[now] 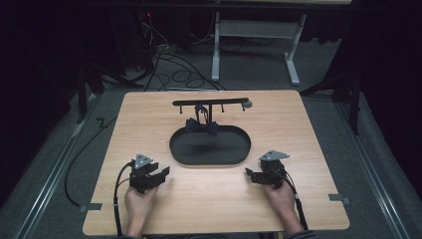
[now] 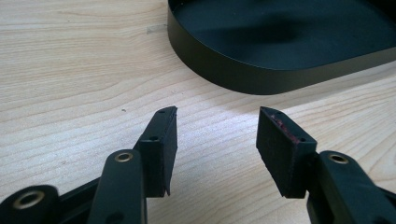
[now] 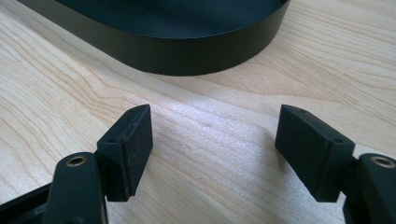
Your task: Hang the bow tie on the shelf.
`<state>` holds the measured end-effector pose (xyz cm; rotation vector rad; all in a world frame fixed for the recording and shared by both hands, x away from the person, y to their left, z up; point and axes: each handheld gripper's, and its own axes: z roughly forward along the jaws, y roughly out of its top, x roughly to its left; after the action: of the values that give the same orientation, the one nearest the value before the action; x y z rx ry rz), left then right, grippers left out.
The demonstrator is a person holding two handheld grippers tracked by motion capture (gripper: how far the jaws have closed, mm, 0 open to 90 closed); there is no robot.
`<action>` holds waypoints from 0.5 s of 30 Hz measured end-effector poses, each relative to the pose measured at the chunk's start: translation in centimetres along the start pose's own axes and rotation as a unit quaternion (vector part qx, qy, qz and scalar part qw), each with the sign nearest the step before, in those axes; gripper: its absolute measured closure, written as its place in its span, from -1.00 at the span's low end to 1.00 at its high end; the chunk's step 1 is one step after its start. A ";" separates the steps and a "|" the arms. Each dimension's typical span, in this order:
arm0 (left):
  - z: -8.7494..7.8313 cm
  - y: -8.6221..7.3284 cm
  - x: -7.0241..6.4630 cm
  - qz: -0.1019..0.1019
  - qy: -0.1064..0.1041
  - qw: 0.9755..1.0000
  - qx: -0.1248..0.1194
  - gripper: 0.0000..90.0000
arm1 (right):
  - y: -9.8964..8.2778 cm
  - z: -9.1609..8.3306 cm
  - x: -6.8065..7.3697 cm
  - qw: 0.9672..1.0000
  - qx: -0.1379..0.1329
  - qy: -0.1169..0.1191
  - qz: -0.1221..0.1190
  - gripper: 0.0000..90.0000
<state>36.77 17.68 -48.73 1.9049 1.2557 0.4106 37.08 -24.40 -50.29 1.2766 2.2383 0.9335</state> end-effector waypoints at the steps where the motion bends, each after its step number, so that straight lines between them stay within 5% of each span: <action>1: 0.1 0.0 0.0 0.001 0.001 1.000 0.001 0.08 | 0.0 0.0 0.0 1.000 0.000 0.000 -0.001 -0.36; 15: 0.9 -0.2 -0.3 0.020 0.021 0.999 0.013 0.06 | 0.0 0.0 0.0 1.000 0.000 0.000 0.000 -0.36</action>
<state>37.07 17.07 -49.38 1.9545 1.2585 0.4596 37.09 -24.40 -50.29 1.2765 2.2379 0.9336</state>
